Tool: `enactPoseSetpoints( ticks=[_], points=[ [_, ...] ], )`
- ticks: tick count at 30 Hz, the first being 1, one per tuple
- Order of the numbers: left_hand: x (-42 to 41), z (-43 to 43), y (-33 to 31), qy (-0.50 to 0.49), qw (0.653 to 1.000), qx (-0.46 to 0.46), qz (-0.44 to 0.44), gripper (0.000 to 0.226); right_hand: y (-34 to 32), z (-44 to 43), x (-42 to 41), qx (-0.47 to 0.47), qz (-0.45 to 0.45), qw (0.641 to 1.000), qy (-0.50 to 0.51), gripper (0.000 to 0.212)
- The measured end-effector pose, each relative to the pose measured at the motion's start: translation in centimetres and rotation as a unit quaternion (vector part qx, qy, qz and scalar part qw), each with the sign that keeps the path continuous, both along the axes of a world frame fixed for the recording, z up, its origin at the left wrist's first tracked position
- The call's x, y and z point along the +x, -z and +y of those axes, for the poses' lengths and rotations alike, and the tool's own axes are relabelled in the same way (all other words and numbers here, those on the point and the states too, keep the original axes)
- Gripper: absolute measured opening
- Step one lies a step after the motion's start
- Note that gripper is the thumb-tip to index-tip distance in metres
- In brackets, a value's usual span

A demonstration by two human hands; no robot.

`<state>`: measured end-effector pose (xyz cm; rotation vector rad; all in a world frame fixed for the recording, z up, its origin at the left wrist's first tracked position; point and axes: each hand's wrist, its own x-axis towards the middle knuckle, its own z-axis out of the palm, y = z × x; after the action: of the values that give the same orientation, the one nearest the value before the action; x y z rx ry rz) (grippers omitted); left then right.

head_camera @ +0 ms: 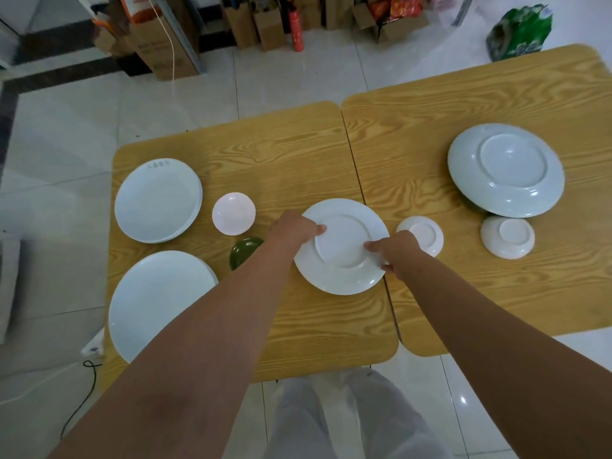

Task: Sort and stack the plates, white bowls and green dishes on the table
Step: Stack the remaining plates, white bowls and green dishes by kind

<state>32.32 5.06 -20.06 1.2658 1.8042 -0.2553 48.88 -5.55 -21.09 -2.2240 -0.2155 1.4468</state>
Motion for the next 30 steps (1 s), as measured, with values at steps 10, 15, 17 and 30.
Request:
enactPoseSetpoints(
  ticks=[10,15,17,30],
  points=[
    [-3.0,1.7,-10.0,-0.039,0.985,0.122,-0.117,0.078,-9.7,2.0,0.2,0.182,-0.018,0.983,0.027,0.035],
    [-7.6,1.5,-13.3,-0.175,0.933,0.118,-0.29,0.067,-14.5,2.2,-2.6,0.318,-0.022,0.946,-0.051,0.027],
    [-9.4,1.5,-14.2,-0.238,0.906,0.077,-0.341,0.059,-15.5,2.0,-4.3,0.358,-0.064,0.927,-0.095,0.017],
    [-14.3,-0.8,-15.6,-0.351,0.829,0.027,-0.435,0.039,-11.6,2.1,-7.9,0.446,-0.293,0.77,-0.349,0.015]
  ],
)
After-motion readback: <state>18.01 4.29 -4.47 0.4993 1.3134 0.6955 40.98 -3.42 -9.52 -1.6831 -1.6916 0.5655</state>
